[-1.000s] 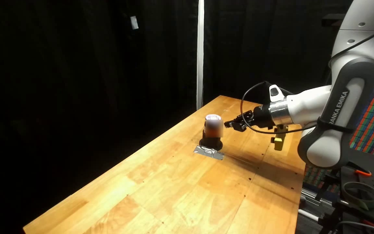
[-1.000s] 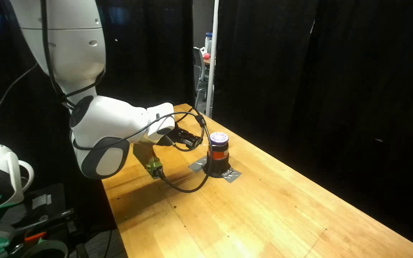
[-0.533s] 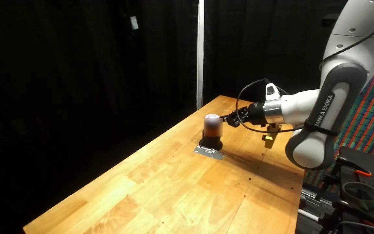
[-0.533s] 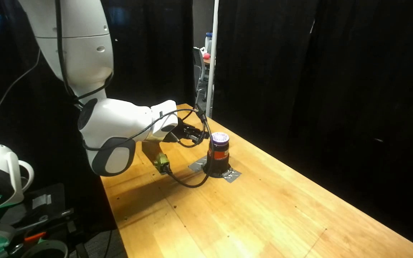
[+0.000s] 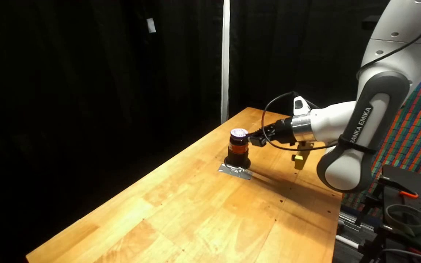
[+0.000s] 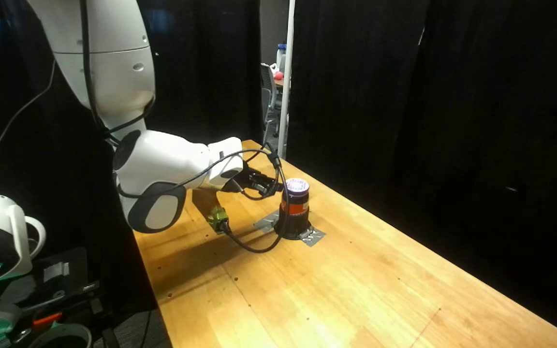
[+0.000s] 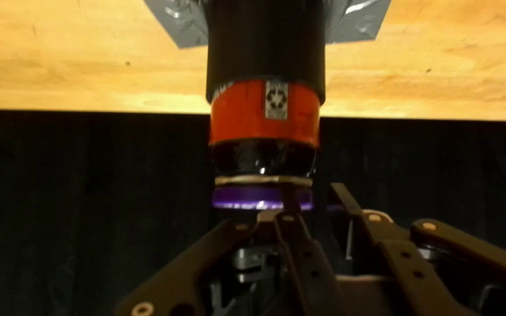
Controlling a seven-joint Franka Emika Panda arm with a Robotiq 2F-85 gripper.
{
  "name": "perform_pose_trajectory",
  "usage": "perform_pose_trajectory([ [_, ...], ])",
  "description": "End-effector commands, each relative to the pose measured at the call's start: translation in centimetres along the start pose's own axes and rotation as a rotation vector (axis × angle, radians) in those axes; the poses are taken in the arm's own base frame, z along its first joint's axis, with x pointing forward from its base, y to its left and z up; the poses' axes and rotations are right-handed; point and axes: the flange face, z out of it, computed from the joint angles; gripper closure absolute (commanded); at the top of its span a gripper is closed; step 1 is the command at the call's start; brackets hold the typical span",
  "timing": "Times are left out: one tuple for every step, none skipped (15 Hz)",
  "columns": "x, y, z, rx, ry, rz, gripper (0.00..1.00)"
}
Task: Put the rubber band on the cup
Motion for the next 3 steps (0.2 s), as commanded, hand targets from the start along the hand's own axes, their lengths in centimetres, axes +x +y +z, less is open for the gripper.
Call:
perform_pose_trajectory([
  [-0.04,-0.34,-1.16,0.035,-0.198,0.038,0.41],
  [-0.14,-0.5,-1.65,0.043,-0.268,0.027,0.34],
  [-0.14,-0.64,-2.04,0.049,-0.334,0.037,0.27],
])
